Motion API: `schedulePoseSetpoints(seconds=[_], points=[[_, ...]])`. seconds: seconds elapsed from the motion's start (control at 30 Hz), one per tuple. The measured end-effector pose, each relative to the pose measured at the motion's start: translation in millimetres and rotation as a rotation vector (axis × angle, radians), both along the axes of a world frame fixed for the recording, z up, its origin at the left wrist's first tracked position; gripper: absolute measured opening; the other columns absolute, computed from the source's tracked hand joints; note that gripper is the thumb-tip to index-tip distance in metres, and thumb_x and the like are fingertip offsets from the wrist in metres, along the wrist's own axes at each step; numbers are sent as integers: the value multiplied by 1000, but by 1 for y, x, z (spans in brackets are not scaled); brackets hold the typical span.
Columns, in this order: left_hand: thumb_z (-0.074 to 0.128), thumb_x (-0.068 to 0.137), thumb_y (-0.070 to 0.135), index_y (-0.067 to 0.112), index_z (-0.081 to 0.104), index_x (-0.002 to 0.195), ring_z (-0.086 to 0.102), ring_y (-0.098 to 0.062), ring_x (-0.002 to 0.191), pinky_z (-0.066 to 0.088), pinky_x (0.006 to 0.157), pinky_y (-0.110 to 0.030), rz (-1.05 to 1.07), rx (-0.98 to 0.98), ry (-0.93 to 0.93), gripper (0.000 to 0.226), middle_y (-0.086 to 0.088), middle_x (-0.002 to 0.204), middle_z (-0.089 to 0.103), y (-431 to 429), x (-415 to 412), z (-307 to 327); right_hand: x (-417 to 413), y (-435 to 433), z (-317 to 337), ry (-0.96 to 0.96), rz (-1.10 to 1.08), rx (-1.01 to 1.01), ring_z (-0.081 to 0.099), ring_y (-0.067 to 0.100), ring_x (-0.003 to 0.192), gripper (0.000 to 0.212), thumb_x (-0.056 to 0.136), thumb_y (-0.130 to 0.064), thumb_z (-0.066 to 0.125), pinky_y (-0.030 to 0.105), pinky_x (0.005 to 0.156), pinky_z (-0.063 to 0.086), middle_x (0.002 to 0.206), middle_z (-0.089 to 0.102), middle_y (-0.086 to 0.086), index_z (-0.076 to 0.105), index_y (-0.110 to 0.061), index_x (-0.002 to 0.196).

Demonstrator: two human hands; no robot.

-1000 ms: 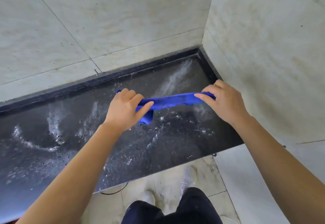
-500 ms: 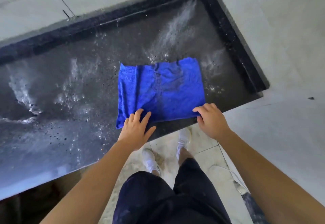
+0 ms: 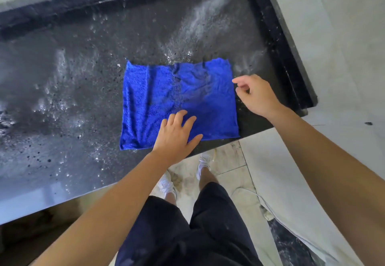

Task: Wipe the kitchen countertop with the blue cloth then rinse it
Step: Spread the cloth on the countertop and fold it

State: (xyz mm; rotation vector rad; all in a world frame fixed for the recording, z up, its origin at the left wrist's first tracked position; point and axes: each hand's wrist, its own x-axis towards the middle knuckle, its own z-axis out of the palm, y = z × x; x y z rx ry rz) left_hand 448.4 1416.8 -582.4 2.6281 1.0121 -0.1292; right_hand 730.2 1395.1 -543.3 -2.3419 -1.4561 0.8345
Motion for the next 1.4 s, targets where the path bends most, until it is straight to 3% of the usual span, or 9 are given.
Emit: schedulePoseSetpoints(seconds=[0.13,0.3,0.47,0.6,0.77,0.93,1.13,1.3,1.4], points=[[44,94,57,13,59,132,54,-32,105,47,83,-45,-10,-6,-141,60,-12,130,54,-7,46,-12,29,46,-22,-18,-25,52,63,20,99,32,96,-22,56,27,99,43,115,62,7,67,-26,125],[62,89,50,12,66,120,54,-31,91,46,76,-43,-7,-7,-305,49,-11,112,59,-19,82,-27,40,71,-51,-92,42,120,57,17,92,39,93,-45,56,32,91,48,115,53,4,64,-33,129],[69,79,63,17,73,107,49,-28,81,39,70,-39,-70,17,-373,54,-9,97,60,-28,102,-41,42,70,-70,-80,-14,217,52,7,92,31,89,-51,57,22,84,44,103,48,-7,72,-37,113],[74,83,40,18,76,88,49,-27,71,41,64,-41,-33,13,-492,23,-6,81,57,-29,103,-43,41,70,-71,-81,-38,229,49,4,88,26,90,-49,58,20,85,42,100,48,-10,73,-35,107],[69,87,21,12,71,77,51,-25,69,46,63,-39,87,-114,-573,14,-4,78,59,-30,93,-29,28,73,-55,-51,-105,243,58,7,83,22,90,-41,57,22,85,46,90,66,-12,72,-30,101],[65,90,18,9,66,78,53,-22,75,46,67,-27,306,-155,-632,16,-2,80,60,-21,48,0,-1,82,-33,93,-221,252,62,-7,79,21,89,-35,59,6,80,43,87,70,-16,73,-27,102],[63,90,22,14,62,80,56,-12,79,40,69,-11,654,-173,-597,13,10,84,55,-9,-50,20,-82,121,-11,279,-288,372,60,-5,68,18,88,-31,64,17,76,50,81,68,-16,75,-23,100],[65,91,20,18,61,78,55,-14,82,44,70,-26,924,-144,-551,14,9,85,56,0,-120,24,-170,163,-3,343,-210,423,65,2,78,19,90,-23,62,17,84,51,87,69,-16,74,-19,103],[62,94,28,21,63,80,53,-13,93,37,71,-25,983,-188,-354,15,10,91,56,6,-141,15,-207,174,-17,398,-113,249,66,7,97,34,96,-27,57,22,94,49,110,69,-7,63,-18,128]])
